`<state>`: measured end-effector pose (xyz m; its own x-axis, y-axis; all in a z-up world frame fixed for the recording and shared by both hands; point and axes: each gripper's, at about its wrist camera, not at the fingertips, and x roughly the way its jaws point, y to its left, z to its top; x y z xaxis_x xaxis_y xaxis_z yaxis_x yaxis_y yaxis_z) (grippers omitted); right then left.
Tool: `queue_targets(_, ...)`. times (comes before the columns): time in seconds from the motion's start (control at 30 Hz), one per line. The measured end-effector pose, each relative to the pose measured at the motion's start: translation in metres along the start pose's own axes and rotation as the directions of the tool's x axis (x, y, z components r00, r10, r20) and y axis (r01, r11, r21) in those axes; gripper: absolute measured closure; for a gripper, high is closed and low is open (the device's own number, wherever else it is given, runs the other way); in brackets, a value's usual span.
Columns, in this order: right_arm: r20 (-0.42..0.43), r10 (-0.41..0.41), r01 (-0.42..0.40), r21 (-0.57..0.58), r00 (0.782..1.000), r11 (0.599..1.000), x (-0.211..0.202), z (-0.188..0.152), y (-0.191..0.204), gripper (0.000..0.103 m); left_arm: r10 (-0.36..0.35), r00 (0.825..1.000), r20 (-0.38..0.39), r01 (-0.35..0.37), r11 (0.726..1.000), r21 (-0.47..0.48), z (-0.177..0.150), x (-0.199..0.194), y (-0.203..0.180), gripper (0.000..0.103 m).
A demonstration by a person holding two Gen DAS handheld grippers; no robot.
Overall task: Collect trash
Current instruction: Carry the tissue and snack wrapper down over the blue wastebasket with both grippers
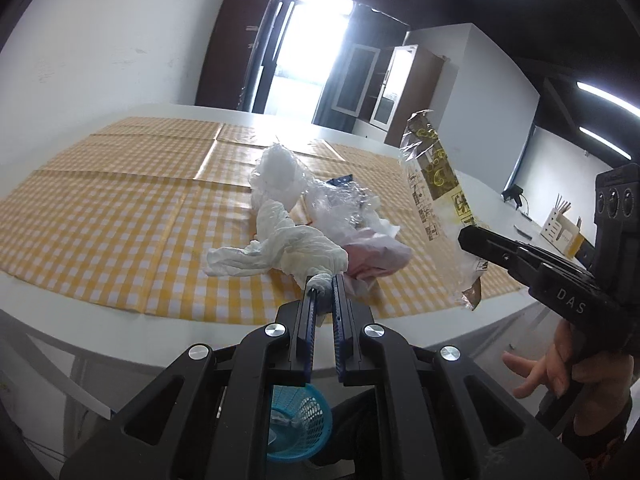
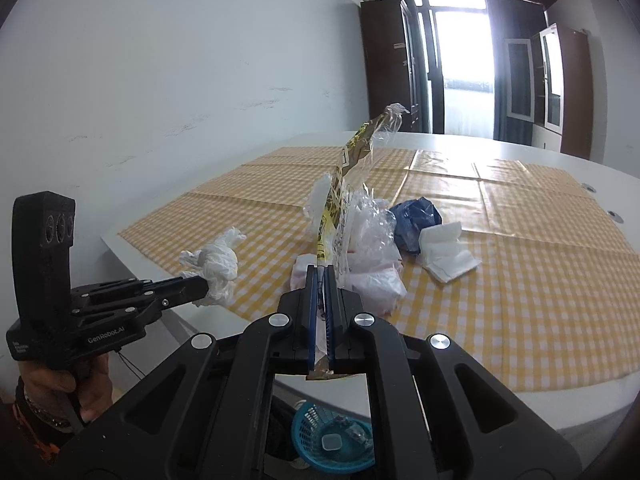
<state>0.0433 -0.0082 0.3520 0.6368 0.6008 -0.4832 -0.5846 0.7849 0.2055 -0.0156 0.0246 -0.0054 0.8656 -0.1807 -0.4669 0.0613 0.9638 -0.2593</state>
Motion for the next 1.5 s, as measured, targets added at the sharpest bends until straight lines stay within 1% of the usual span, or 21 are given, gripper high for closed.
queue_targets(0.13, -0.019, -0.016, 0.016, -0.011, 1.0, 1.0, -0.022, -0.025, -0.001, 0.1, -0.012, 1.0, 0.003, 0.012, 1.0, 0.026, -0.014, -0.021, -0.017, 0.096)
queue_targets(0.2, -0.029, -0.011, 0.011, -0.01, 1.0, 1.0, -0.032, -0.035, 0.0, 0.1, -0.019, 1.0, -0.002, 0.019, 0.997, 0.069, -0.022, -0.029, -0.029, 0.095)
queue_targets(0.27, -0.038, -0.004, 0.004, -0.01, 0.999, 1.0, -0.042, -0.045, 0.002, 0.1, -0.001, 1.0, 0.005, 0.001, 0.994, 0.107, -0.032, -0.036, -0.038, 0.095)
queue_targets(0.4, -0.045, 0.009, -0.01, -0.004, 0.999, 1.0, -0.055, -0.065, 0.006, 0.1, 0.019, 1.0, -0.002, -0.018, 0.992, 0.128, -0.054, -0.041, -0.047, 0.097)
queue_targets(0.5, -0.057, -0.008, 0.009, 0.019, 0.998, 1.0, -0.06, -0.086, 0.009, 0.1, 0.057, 0.998, -0.037, -0.051, 0.989, 0.138, -0.081, -0.034, -0.048, 0.098)
queue_targets(0.57, -0.085, -0.001, 0.003, 0.026, 0.996, 1.0, -0.058, -0.102, 0.011, 0.101, 0.057, 0.996, -0.069, -0.048, 0.991, 0.126, -0.099, -0.03, -0.043, 0.098)
queue_targets(0.67, -0.133, 0.001, 0.001, 0.012, 0.991, 1.0, -0.056, -0.126, 0.016, 0.101, 0.073, 0.992, -0.107, -0.058, 0.988, 0.141, -0.121, -0.027, -0.036, 0.098)
queue_targets(0.7, -0.151, 0.011, -0.009, 0.014, 0.988, 1.0, -0.055, -0.133, 0.018, 0.101, 0.075, 0.99, -0.116, -0.058, 0.988, 0.144, -0.127, -0.026, -0.035, 0.098)
queue_targets(0.77, -0.19, 0.057, -0.051, 0.035, 0.98, 0.998, -0.051, -0.146, 0.019, 0.1, 0.072, 0.987, -0.146, -0.052, 0.989, 0.136, -0.138, -0.022, -0.028, 0.098)
queue_targets(0.87, -0.221, 0.042, -0.054, -0.047, 0.974, 0.997, -0.042, -0.162, 0.034, 0.1, 0.075, 0.98, -0.187, -0.052, 0.991, 0.124, -0.15, -0.011, -0.021, 0.098)
queue_targets(0.9, -0.234, 0.05, -0.063, -0.049, 0.971, 0.997, -0.038, -0.166, 0.036, 0.101, 0.076, 0.977, -0.202, -0.052, 0.991, 0.12, -0.154, -0.005, -0.018, 0.098)
queue_targets(1.0, -0.293, 0.077, -0.082, -0.007, 0.953, 0.997, -0.019, -0.18, 0.035, 0.1, 0.086, 0.966, -0.244, -0.061, 0.992, 0.107, -0.166, 0.011, -0.009, 0.098)
queue_targets(1.03, -0.309, 0.071, -0.077, -0.009, 0.949, 0.997, -0.013, -0.183, 0.034, 0.1, 0.089, 0.962, -0.257, -0.065, 0.993, 0.101, -0.169, 0.018, -0.005, 0.098)
queue_targets(1.13, -0.361, 0.013, -0.028, -0.035, 0.932, 0.999, 0.009, -0.2, 0.031, 0.101, 0.096, 0.952, -0.29, -0.074, 0.994, 0.086, -0.18, 0.035, 0.005, 0.098)
queue_targets(1.2, -0.397, -0.004, -0.005, -0.023, 0.918, 1.0, 0.026, -0.211, 0.022, 0.101, 0.099, 0.95, -0.298, -0.08, 0.994, 0.073, -0.185, 0.046, 0.01, 0.098)
queue_targets(1.23, -0.414, -0.01, 0.004, -0.013, 0.91, 1.0, 0.032, -0.215, 0.017, 0.1, 0.107, 0.945, -0.309, -0.09, 0.994, 0.069, -0.187, 0.053, 0.013, 0.098)
queue_targets(1.3, -0.447, -0.008, 0.016, 0.014, 0.895, 1.0, 0.048, -0.222, 0.007, 0.1, 0.104, 0.93, -0.352, -0.092, 0.994, 0.052, -0.192, 0.07, 0.018, 0.098)
queue_targets(1.4, -0.49, 0.006, 0.024, 0.055, 0.872, 0.998, 0.073, -0.228, -0.004, 0.1, 0.084, 0.901, -0.425, -0.092, 0.996, 0.002, -0.197, 0.097, 0.028, 0.098)
queue_targets(1.5, -0.523, 0.031, 0.021, 0.092, 0.852, 0.996, 0.097, -0.23, -0.01, 0.101, 0.074, 0.884, -0.461, -0.095, 0.995, -0.024, -0.197, 0.122, 0.035, 0.098)
